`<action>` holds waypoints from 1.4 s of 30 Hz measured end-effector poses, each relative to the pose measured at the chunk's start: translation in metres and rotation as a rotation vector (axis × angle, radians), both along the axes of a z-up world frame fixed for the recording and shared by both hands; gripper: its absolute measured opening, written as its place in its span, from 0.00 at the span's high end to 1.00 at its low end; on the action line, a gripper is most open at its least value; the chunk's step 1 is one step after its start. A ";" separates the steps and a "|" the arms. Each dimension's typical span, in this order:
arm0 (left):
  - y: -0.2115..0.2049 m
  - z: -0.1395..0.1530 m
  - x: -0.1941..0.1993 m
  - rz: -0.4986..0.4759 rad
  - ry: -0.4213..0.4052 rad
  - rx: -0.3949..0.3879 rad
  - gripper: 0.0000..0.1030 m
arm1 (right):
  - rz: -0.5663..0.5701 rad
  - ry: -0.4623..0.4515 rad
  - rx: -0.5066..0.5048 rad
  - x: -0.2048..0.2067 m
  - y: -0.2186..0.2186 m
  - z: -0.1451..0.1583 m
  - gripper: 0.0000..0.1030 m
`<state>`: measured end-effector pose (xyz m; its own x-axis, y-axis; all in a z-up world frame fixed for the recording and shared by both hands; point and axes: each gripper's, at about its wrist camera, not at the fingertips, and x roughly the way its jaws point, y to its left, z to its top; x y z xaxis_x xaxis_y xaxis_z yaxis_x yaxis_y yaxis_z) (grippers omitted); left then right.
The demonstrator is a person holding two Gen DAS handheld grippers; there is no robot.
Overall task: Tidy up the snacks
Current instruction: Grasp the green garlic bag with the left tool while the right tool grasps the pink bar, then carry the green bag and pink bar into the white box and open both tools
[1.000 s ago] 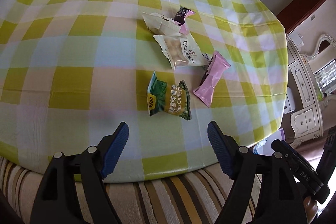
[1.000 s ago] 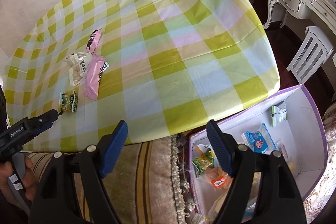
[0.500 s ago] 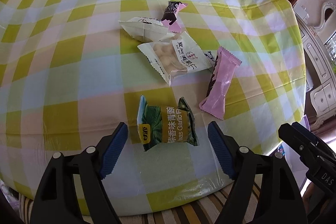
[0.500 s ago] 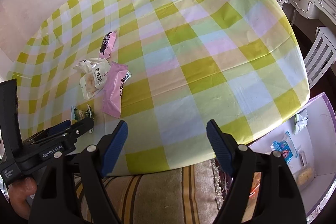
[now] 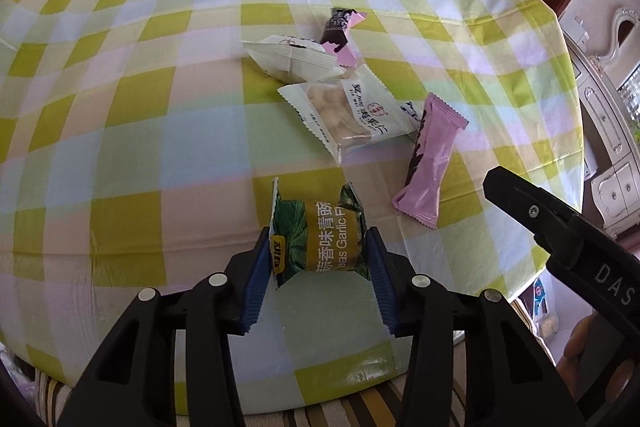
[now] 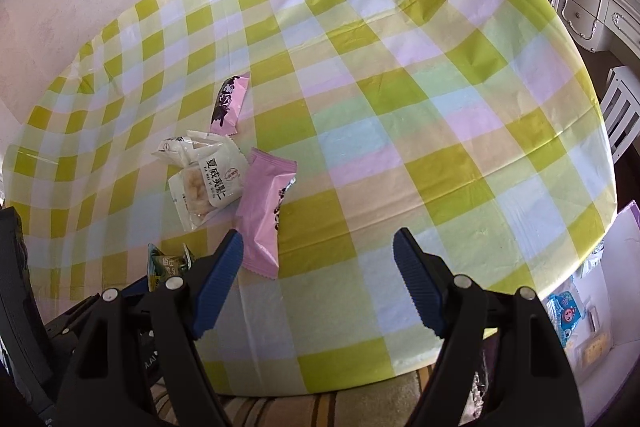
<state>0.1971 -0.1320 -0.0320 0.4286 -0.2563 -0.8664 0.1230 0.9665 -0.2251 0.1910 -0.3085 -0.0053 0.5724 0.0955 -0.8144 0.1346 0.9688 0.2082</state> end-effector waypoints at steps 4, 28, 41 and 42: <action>0.021 0.003 -0.001 0.082 -0.014 -0.038 0.57 | 0.026 0.008 -0.018 0.013 0.016 -0.005 0.25; 0.047 0.012 -0.010 0.164 -0.077 -0.123 0.57 | 0.062 0.098 -0.143 0.049 0.053 -0.033 0.71; 0.041 0.016 -0.011 0.140 -0.091 -0.117 0.57 | 0.065 0.097 -0.132 0.030 0.037 -0.025 0.79; 0.040 0.016 -0.012 0.137 -0.091 -0.117 0.57 | 0.065 0.098 -0.131 0.027 0.035 -0.024 0.79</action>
<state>0.1856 -0.0920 -0.0157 0.5419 -0.2870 -0.7899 0.0173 0.9435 -0.3310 0.2178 -0.2736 -0.0291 0.4861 0.0194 -0.8737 0.0838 0.9941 0.0687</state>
